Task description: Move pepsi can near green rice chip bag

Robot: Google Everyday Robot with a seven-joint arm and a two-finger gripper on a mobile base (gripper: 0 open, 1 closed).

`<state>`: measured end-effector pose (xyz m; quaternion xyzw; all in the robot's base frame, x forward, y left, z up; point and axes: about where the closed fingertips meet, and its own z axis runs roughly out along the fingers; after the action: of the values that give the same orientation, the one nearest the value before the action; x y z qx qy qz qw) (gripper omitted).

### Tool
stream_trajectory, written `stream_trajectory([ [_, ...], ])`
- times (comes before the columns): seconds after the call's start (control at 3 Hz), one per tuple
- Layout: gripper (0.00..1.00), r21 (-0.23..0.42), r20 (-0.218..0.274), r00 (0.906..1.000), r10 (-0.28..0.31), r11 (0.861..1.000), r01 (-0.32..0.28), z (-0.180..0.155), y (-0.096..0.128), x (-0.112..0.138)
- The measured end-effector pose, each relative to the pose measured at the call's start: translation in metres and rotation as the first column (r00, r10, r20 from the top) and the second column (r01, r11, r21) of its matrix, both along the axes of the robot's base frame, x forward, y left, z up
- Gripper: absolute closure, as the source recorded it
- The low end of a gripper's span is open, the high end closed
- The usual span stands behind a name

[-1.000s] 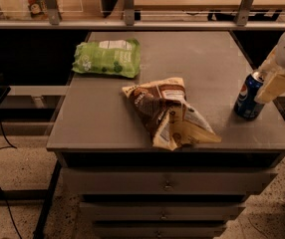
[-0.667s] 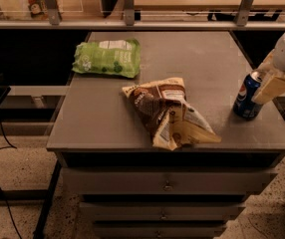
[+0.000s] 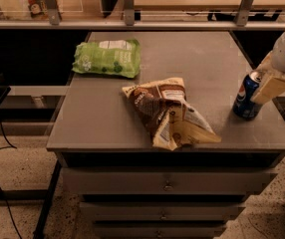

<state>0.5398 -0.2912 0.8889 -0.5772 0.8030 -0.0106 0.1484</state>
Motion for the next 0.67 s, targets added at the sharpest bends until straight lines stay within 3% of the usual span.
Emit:
stream_trajectory([
  [0.33, 1.0, 0.013, 0.01, 0.9999, 0.01, 1.0, -0.01, 0.005, 0.002, 0.005],
  [0.67, 1.0, 0.018, 0.026, 0.9986, 0.047, 0.999, -0.048, 0.019, 0.01, 0.028],
])
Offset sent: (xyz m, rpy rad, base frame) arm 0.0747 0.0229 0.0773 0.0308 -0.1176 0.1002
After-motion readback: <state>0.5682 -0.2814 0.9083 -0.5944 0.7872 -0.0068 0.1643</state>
